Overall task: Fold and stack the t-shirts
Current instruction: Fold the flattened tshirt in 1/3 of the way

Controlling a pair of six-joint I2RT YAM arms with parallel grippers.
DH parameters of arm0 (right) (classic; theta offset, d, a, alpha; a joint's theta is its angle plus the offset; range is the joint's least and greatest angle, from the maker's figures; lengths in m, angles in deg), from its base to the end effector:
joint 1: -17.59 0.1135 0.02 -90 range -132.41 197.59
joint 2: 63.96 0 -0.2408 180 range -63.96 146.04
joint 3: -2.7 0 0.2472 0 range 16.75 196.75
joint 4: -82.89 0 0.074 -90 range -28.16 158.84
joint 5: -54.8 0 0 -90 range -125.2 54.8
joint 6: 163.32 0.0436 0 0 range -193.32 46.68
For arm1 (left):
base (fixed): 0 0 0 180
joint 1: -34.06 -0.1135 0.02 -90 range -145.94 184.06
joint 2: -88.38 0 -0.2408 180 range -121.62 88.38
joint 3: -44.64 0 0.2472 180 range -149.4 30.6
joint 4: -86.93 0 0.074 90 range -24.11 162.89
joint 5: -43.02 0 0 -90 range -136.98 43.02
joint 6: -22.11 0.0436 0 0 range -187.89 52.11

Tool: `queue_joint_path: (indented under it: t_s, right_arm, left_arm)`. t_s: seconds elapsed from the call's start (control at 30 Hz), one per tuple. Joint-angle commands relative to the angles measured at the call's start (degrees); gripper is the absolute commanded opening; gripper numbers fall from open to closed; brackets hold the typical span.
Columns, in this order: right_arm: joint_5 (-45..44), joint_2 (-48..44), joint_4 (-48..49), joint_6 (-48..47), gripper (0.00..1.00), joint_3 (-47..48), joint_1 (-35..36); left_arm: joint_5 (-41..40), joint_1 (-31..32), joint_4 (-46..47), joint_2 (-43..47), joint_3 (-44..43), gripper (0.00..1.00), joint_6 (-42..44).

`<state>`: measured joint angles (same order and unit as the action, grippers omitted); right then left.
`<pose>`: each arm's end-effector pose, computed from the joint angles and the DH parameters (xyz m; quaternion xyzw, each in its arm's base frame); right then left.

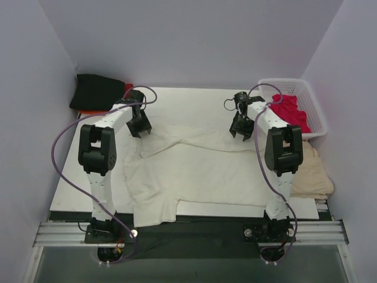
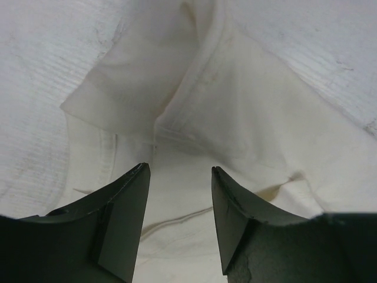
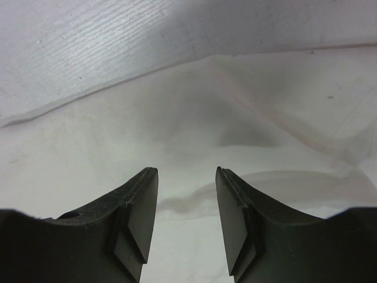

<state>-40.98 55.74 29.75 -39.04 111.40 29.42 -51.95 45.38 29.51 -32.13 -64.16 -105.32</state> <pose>0.4249 0.0845 0.1699 0.2006 0.9526 0.0423 0.2249 0.4186 -0.0799 0.1611 -0.2296 0.9554 -0.0358 0.1824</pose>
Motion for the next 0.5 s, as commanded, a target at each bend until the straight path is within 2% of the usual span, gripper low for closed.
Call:
queue_joint_path:
  t_s: [0.0, 0.47]
  right_arm:
    - [1.2, 1.0, -3.6, -0.4, 0.44, 2.4, 0.0]
    - [4.5, 4.7, -4.0, 0.2, 0.43, 5.7, 0.0]
  left_arm:
    - [-4.6, -0.3, -7.3, -1.2, -4.5, 0.57, -1.9]
    - [-8.4, -2.5, -14.4, -5.0, -7.0, 0.53, -2.8]
